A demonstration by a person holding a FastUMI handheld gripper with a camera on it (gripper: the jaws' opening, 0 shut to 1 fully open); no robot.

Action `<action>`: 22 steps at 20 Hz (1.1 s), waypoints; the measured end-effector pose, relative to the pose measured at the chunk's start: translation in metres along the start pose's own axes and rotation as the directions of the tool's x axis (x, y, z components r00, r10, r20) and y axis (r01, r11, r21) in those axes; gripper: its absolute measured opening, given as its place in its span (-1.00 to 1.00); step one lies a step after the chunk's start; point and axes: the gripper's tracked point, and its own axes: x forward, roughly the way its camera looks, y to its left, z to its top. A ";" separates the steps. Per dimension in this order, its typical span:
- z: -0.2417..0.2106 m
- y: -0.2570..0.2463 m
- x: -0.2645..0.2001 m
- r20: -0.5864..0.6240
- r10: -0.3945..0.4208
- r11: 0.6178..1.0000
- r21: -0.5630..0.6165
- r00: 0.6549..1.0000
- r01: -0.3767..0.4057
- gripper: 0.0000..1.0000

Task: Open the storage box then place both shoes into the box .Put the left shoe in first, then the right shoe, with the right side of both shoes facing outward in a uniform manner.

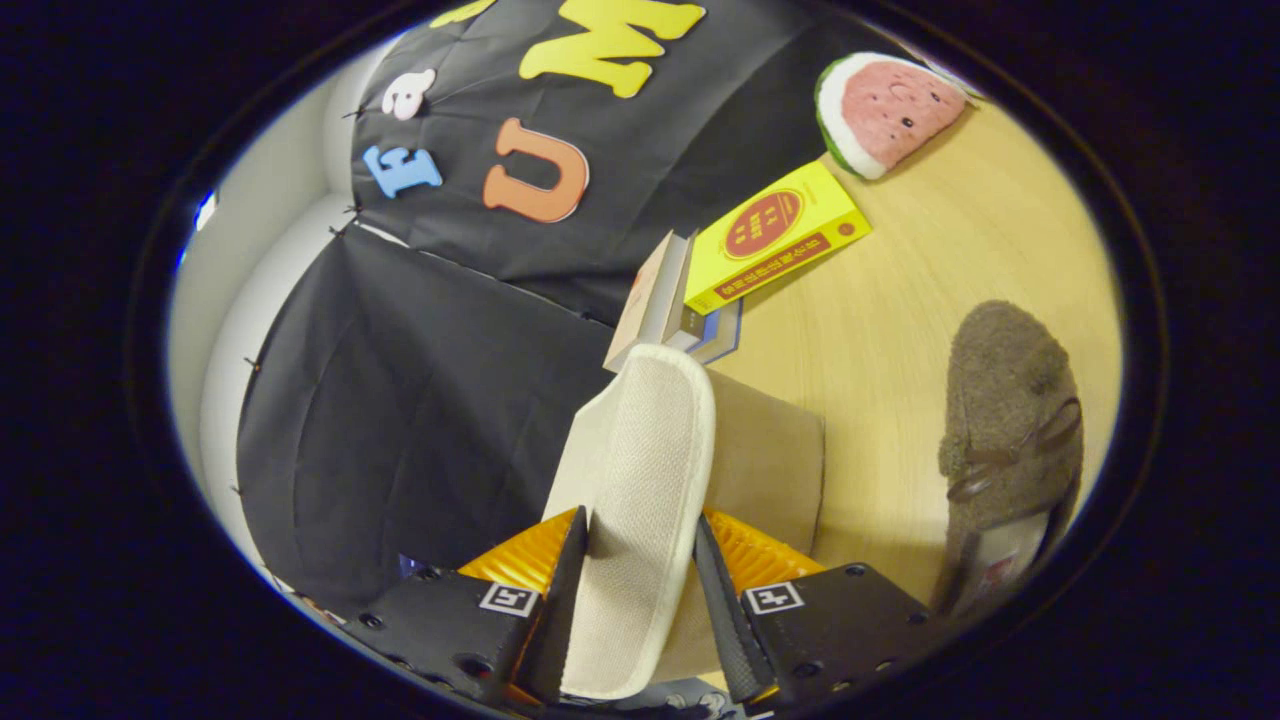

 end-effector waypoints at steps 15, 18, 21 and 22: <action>0.000 0.066 -0.037 0.047 -0.194 0.968 -0.154 0.980 0.199 -0.87; 0.007 0.105 -0.040 0.067 -0.171 0.962 -0.205 0.983 0.182 -0.85; 0.009 0.143 -0.036 0.081 -0.137 0.961 -0.231 0.987 0.152 -0.85; 0.009 0.152 -0.033 0.086 -0.138 0.959 -0.239 0.987 0.154 -0.85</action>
